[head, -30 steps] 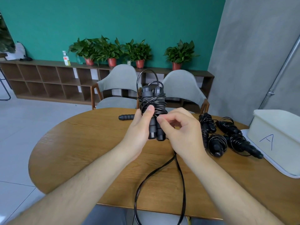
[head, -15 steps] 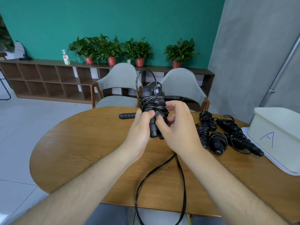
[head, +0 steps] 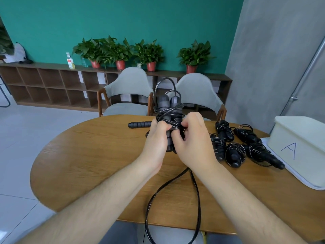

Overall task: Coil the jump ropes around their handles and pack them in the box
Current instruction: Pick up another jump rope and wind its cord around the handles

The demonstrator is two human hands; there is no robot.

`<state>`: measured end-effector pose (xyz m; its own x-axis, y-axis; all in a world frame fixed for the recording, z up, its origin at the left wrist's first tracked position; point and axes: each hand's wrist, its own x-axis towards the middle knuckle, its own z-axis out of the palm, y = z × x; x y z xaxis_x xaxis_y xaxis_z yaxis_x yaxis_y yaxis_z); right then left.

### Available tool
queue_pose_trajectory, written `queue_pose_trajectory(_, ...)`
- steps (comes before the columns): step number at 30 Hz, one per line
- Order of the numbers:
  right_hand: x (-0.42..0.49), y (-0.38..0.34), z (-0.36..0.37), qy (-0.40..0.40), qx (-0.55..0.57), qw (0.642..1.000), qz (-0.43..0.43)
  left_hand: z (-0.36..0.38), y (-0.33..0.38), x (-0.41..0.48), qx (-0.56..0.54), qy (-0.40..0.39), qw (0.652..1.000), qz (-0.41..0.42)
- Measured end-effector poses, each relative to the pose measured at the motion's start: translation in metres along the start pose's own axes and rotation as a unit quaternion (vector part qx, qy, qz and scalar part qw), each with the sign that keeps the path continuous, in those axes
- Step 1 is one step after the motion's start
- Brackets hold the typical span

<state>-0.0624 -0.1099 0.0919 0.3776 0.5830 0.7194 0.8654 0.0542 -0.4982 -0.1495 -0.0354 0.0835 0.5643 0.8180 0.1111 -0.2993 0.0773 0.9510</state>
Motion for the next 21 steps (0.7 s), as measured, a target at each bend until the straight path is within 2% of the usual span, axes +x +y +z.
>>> queue_pose_trajectory(4,-0.003,0.006,-0.004,-0.008,0.036,0.999,-0.019,-0.007,0.000,0.005,-0.030,-0.020,0.999,-0.021)
queue_pose_trajectory(7,-0.009,0.014,-0.003,-0.060,0.051,0.997,-0.026,-0.011,0.001,0.013,-0.077,-0.015,0.997,-0.027)
queue_pose_trajectory(10,-0.012,0.015,-0.005,-0.072,0.060,0.995,0.016,-0.017,-0.002,0.019,-0.069,-0.025,0.997,-0.021)
queue_pose_trajectory(14,-0.008,0.014,-0.007,-0.075,0.089,0.989,0.094,-0.017,-0.010,0.020,-0.051,-0.086,0.995,-0.027)
queue_pose_trajectory(17,-0.006,0.014,-0.008,-0.088,0.113,0.983,0.116,-0.011,-0.010,0.017,-0.047,-0.131,0.990,-0.036)
queue_pose_trajectory(21,-0.007,0.022,-0.011,-0.063,0.146,0.977,0.144,-0.006,-0.016,0.020,-0.019,-0.121,0.992,-0.040)
